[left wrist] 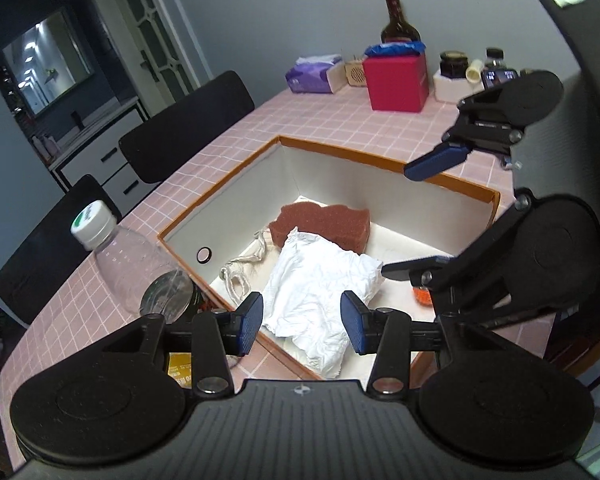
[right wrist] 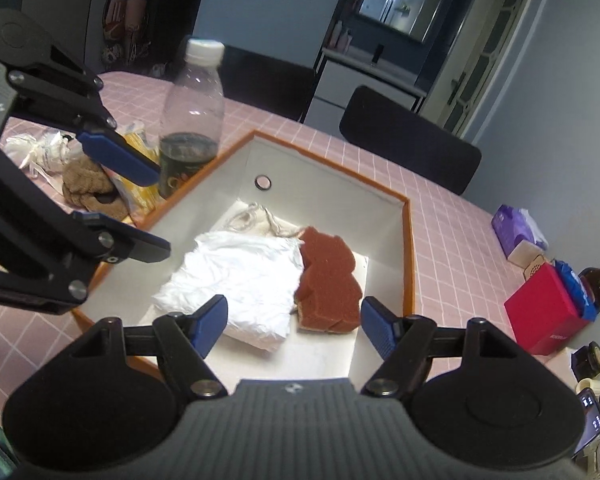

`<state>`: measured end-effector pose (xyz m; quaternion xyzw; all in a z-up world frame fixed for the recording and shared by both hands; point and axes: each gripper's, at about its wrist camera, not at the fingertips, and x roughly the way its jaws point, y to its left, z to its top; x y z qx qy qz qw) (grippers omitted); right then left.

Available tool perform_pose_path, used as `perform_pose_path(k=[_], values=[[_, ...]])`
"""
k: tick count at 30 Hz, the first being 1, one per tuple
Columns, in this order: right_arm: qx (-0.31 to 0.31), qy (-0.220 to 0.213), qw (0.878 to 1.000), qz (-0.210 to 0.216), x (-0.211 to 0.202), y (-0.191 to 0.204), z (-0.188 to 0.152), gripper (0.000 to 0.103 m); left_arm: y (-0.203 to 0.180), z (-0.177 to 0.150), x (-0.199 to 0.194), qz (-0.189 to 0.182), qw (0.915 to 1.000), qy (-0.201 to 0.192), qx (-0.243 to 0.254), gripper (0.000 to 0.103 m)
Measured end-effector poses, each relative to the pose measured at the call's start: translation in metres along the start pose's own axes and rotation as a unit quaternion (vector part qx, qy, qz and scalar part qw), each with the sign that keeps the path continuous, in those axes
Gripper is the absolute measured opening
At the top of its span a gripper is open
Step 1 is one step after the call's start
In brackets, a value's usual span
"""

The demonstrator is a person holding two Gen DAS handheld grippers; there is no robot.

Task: Organize soft objects
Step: 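Withdraw both open grippers from the box toward the table items, then grasp the white wrapped gift bag with the left gripper while the right gripper grasps the snack packet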

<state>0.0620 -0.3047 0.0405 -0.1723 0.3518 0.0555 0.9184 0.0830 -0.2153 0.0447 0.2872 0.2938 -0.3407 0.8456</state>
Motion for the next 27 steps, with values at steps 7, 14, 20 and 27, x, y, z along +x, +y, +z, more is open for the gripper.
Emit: perform_pose_path(k=[7,14,20,27], values=[[-0.003,-0.044,0.999,-0.005,-0.021,0.034,-0.001,0.073,0.014,-0.033,-0.023,0.022,0.9980,-0.036,-0.048,0.053],[0.019,-0.096,0.995,0.006,-0.038,0.062,0.005,0.073,0.035,-0.078,-0.049,0.067,0.9894,-0.072,-0.107,0.053],[0.041,-0.140,0.989,0.016,-0.037,0.093,0.009,0.073,0.059,-0.114,-0.069,0.113,0.9758,-0.092,-0.163,0.053],[0.069,-0.188,0.979,0.035,-0.024,0.129,0.014,0.068,0.079,-0.161,-0.081,0.154,0.9586,-0.095,-0.219,0.053]])
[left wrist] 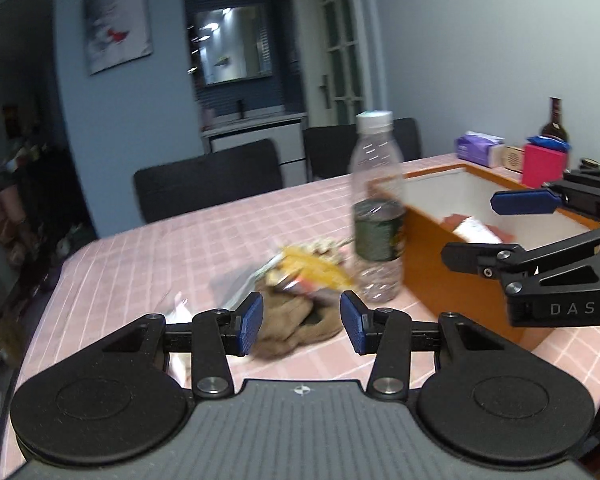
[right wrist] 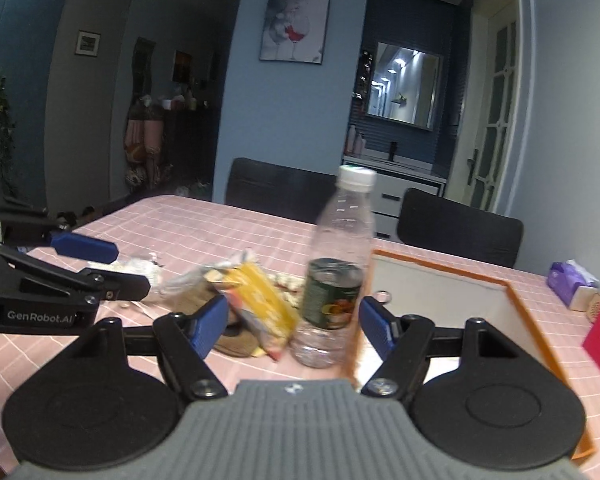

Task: Organize soft objects
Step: 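Grasp the white wrapped gift bag with the left gripper while the right gripper grasps the snack packet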

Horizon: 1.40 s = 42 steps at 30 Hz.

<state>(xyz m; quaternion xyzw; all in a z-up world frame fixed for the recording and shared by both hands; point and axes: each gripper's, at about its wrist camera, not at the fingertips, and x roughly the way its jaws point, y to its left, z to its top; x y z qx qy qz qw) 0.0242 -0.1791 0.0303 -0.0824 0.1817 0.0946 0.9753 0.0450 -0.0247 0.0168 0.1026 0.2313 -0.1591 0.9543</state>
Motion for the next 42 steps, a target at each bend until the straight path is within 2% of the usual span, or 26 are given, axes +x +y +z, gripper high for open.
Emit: perform_pose_path(k=[6,9,13,16,20,22,26,30,33,36,38,42], values=[[-0.016,0.000,1.000,0.024,0.027,0.033,-0.011,0.060,0.031,-0.022,0.009,0.033,0.9985,0.033,-0.029,0.053],[-0.015,0.019,0.999,0.035,0.047,0.044,-0.016,0.059,0.047,-0.029,0.015,0.053,0.9971,0.045,-0.031,0.054],[-0.014,0.042,0.998,0.042,0.075,0.055,-0.019,0.059,0.061,-0.031,0.027,0.072,0.9964,0.044,0.007,0.065],[-0.022,0.051,0.998,0.039,0.095,0.061,-0.018,0.059,0.075,-0.026,0.036,0.070,0.9958,0.047,0.035,0.066],[-0.022,0.056,0.998,0.033,0.116,0.064,-0.014,0.059,0.093,-0.020,0.058,0.060,0.9918,0.066,0.091,0.076],[-0.020,0.060,0.997,0.032,0.125,0.064,-0.012,0.059,0.102,-0.016,0.070,0.039,0.9879,0.083,0.125,0.076],[-0.022,0.068,0.997,0.034,0.137,0.067,-0.011,0.059,0.115,-0.006,0.094,-0.005,0.9788,0.126,0.161,0.076],[-0.027,0.071,0.997,0.033,0.147,0.068,-0.007,0.059,0.120,0.000,0.122,-0.028,0.9599,0.196,0.198,0.076],[-0.033,0.071,0.997,0.027,0.152,0.068,-0.004,0.059,0.123,0.000,0.139,-0.034,0.9468,0.241,0.211,0.075],[-0.030,0.073,0.997,0.023,0.158,0.066,-0.002,0.059,0.122,-0.005,0.150,-0.044,0.9351,0.273,0.222,0.075],[-0.027,0.073,0.997,0.022,0.161,0.065,-0.001,0.059,0.119,-0.010,0.155,-0.035,0.9284,0.284,0.238,0.074],[-0.027,0.071,0.997,0.022,0.169,0.066,0.001,0.059,0.116,-0.014,0.162,-0.020,0.9243,0.296,0.240,0.063]])
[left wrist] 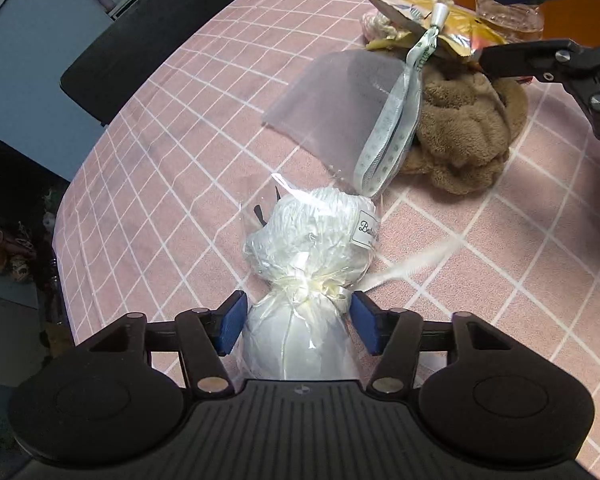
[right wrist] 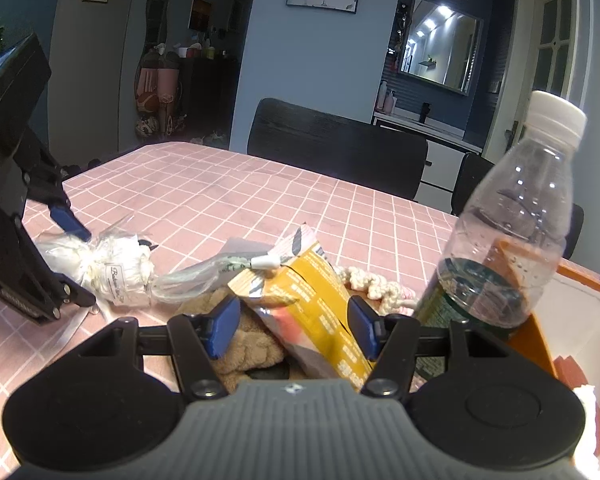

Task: Organize soft objects
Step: 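Grasp the white wrapped gift bag with the left gripper while the right gripper grasps the snack packet, then lift the gift bag and snack packet and carry both over the box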

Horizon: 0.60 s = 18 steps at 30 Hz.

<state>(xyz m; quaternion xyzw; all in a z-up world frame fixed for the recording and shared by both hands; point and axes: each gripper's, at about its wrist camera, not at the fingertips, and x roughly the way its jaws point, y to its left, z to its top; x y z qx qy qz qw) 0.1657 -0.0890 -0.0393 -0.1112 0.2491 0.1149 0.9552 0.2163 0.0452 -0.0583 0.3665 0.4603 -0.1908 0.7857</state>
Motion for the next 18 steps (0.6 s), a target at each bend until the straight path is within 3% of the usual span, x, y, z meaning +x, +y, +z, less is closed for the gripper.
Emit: perform_pose_path(k=[5,10,15,18], values=[[0.004,-0.002,1.000,0.001,0.014,0.004,0.004,0.065,-0.003,-0.001,0.001,0.012,0.9997,-0.001,-0.020,0.056],[0.015,0.007,1.000,0.001,0.031,0.004,0.005,0.065,-0.004,-0.009,-0.003,0.021,0.9980,-0.019,-0.056,0.051],[0.052,0.012,0.998,0.019,0.039,-0.006,0.001,0.040,-0.004,-0.018,-0.010,0.028,0.9928,-0.043,-0.108,0.049],[0.040,0.006,0.999,0.018,0.035,-0.004,0.001,0.032,-0.009,-0.025,-0.022,0.027,0.9876,-0.068,-0.139,0.048]])
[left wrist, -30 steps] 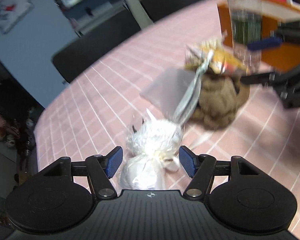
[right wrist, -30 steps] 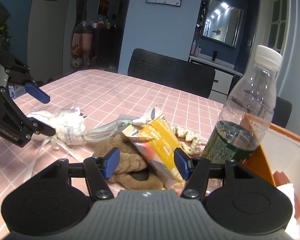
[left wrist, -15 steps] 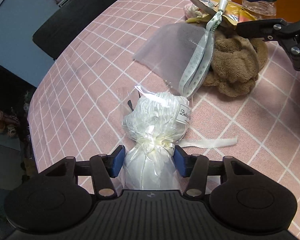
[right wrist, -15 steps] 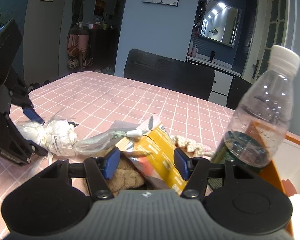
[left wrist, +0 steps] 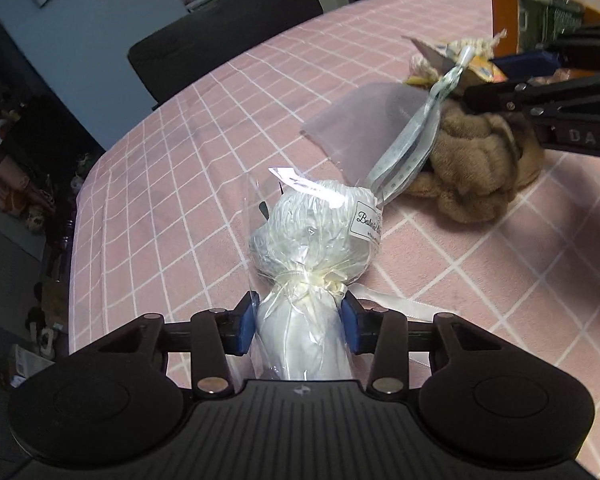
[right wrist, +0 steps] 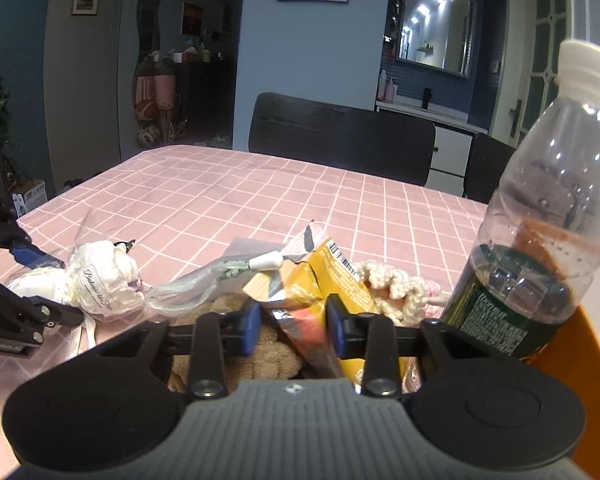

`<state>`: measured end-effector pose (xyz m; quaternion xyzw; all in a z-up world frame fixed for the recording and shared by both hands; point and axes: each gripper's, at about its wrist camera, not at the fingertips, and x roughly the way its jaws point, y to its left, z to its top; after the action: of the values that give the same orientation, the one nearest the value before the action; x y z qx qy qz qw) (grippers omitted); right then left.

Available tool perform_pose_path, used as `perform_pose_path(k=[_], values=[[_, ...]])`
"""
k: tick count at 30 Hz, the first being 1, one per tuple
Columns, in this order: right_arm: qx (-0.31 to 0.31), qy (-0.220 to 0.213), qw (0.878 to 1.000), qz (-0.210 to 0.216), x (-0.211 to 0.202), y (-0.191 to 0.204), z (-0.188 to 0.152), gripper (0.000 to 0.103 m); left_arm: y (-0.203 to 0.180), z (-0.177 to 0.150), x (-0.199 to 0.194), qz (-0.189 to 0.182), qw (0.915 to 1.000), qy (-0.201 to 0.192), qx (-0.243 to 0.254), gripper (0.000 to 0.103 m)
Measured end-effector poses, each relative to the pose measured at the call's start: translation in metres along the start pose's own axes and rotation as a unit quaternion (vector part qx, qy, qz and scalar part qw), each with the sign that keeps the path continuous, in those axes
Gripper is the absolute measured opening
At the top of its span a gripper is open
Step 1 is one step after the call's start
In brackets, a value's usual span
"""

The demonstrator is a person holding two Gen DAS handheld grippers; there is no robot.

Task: Organize soft objects
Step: 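Lift the gift bag and snack packet and carry both over the box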

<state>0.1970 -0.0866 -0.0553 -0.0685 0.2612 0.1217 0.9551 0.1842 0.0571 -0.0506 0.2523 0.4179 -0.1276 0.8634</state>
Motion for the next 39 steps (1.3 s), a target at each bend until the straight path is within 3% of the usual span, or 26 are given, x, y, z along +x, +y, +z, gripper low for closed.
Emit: perform_pose_path(k=[4,6,15,20,27,32,39], values=[[0.006,-0.008,1.000,0.006,-0.007,-0.002,-0.001,0.028,-0.001,-0.010,-0.021,-0.001,0.9978,-0.036,-0.056,0.047],[0.013,-0.015,1.000,0.008,-0.014,-0.006,-0.002,0.019,-0.001,-0.014,-0.032,-0.009,0.9951,-0.053,-0.083,0.046],[0.041,-0.035,0.998,0.044,-0.060,-0.011,-0.003,0.015,-0.015,-0.028,-0.078,-0.046,0.9772,-0.118,-0.170,0.046],[0.091,-0.020,0.990,0.104,-0.094,-0.021,-0.002,0.014,-0.028,-0.036,-0.091,-0.078,0.9710,-0.129,-0.186,0.046],[0.179,0.011,0.965,0.190,-0.125,-0.034,-0.019,0.014,-0.047,-0.048,-0.100,-0.103,0.9648,-0.129,-0.205,0.046],[0.173,0.002,0.968,0.183,-0.150,-0.033,-0.026,0.013,-0.057,-0.055,-0.121,-0.103,0.9627,-0.147,-0.202,0.046],[0.151,-0.032,0.974,0.164,-0.197,-0.045,-0.024,0.013,-0.069,-0.044,-0.159,-0.112,0.9561,-0.205,-0.177,0.046]])
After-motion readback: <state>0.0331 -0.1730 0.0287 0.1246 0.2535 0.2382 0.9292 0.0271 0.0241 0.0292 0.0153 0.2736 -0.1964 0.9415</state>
